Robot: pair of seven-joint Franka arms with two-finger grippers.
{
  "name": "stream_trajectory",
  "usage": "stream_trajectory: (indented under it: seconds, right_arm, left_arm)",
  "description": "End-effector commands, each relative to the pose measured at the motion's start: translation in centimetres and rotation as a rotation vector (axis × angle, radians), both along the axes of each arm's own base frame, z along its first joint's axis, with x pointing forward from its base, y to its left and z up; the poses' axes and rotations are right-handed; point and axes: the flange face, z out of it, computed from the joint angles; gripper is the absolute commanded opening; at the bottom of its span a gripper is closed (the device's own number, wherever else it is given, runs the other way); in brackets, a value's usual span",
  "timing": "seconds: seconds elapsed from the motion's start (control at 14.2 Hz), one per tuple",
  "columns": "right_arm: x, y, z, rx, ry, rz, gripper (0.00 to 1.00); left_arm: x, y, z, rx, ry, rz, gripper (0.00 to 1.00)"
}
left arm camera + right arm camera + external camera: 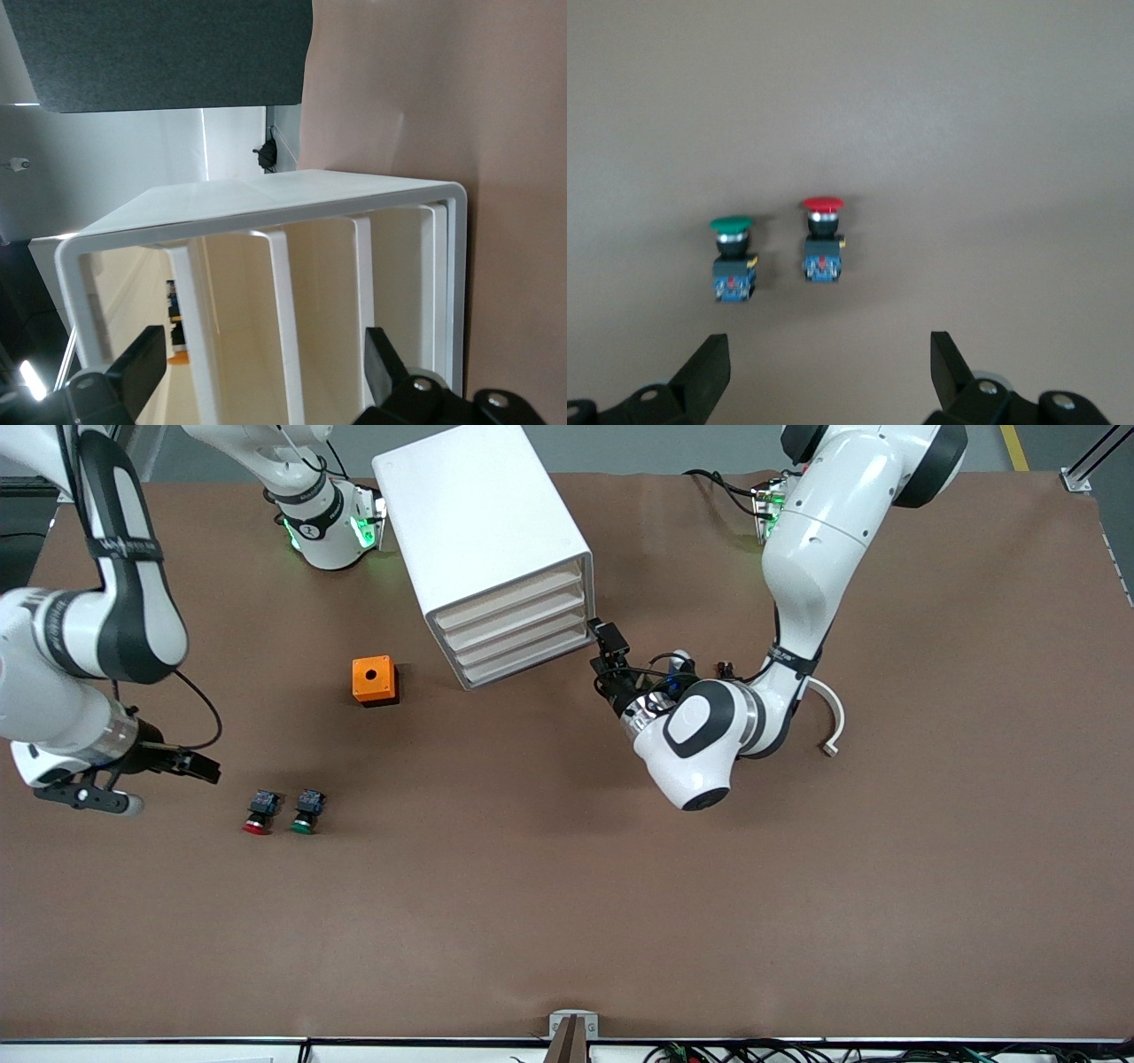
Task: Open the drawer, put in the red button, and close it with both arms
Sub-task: 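Grasp the drawer handle with the left gripper while the right gripper reaches the red button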
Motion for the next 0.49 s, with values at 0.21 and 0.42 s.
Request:
stream_trajectory:
  seconds: [0.21,0.42]
  right_arm:
    - [0.9,0.1,-8.6,-0.009,-0.084,-0.016,1.00]
    - [0.6,0.2,-12.2,-0.009,-0.091,-0.014,1.00]
  left_arm:
    - [-1.9,-2.8,-0.1,-0.010,0.044,-0.027,0.65]
    - [-3.3,-4.0,-1.3,0.000,0.060,-0.052,0.65]
